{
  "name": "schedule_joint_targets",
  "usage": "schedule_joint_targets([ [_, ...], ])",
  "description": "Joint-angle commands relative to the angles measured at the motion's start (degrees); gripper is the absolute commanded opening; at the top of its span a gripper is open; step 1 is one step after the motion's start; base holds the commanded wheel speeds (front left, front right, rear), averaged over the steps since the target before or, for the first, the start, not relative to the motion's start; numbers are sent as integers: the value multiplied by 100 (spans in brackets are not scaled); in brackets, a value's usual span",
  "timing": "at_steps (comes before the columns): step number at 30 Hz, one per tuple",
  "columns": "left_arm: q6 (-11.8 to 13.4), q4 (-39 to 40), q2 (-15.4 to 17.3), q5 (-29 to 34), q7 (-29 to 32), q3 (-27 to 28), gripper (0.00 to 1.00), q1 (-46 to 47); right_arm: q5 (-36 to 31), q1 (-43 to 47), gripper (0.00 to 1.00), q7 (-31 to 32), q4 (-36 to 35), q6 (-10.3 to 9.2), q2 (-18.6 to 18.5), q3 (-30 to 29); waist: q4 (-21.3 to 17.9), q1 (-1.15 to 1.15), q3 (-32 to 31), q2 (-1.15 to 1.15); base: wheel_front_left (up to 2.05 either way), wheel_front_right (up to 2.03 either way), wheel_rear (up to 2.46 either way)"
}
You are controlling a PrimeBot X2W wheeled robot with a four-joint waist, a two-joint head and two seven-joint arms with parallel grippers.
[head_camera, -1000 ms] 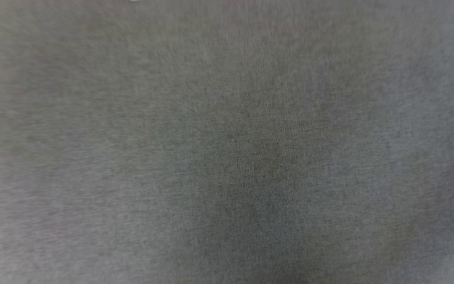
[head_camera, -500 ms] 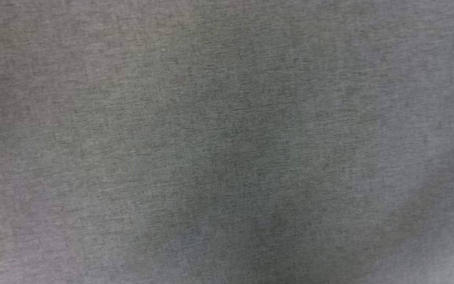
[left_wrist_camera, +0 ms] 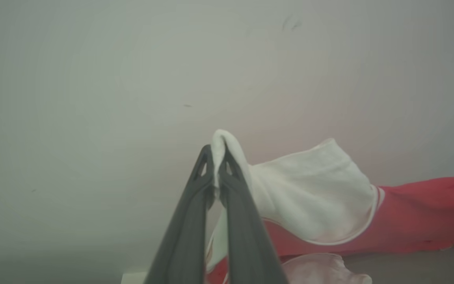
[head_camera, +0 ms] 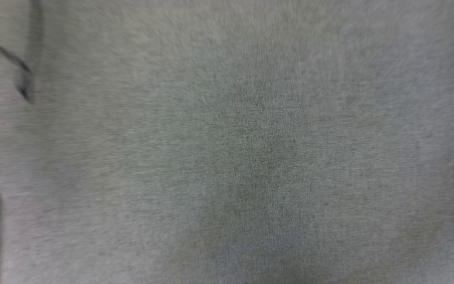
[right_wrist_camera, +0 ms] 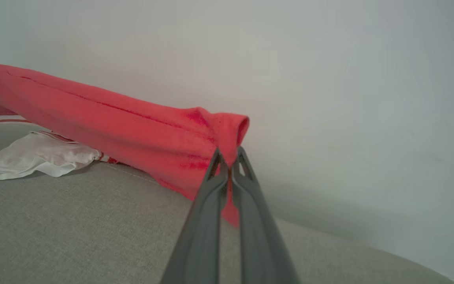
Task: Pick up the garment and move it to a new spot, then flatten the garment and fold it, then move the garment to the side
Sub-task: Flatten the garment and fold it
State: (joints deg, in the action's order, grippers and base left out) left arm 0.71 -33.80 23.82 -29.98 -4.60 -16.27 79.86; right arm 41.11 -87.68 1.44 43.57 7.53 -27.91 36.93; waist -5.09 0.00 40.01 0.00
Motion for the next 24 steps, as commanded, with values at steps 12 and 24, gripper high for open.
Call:
schedule_joint_targets([
  [12, -187, -10, -95, -1053, -387, 372, 0, -3946, 1019, 3251, 0, -237, -111, -8, -199, 511, 334, 0, -2403, 0, 0, 0, 0],
  [24, 696, 1839, 4, -1384, -146, 606, 0, -7111, 1362, 5598, 0, -396, -532, -11, -426, 315, 364, 0, -3312, 0, 0, 0, 0],
])
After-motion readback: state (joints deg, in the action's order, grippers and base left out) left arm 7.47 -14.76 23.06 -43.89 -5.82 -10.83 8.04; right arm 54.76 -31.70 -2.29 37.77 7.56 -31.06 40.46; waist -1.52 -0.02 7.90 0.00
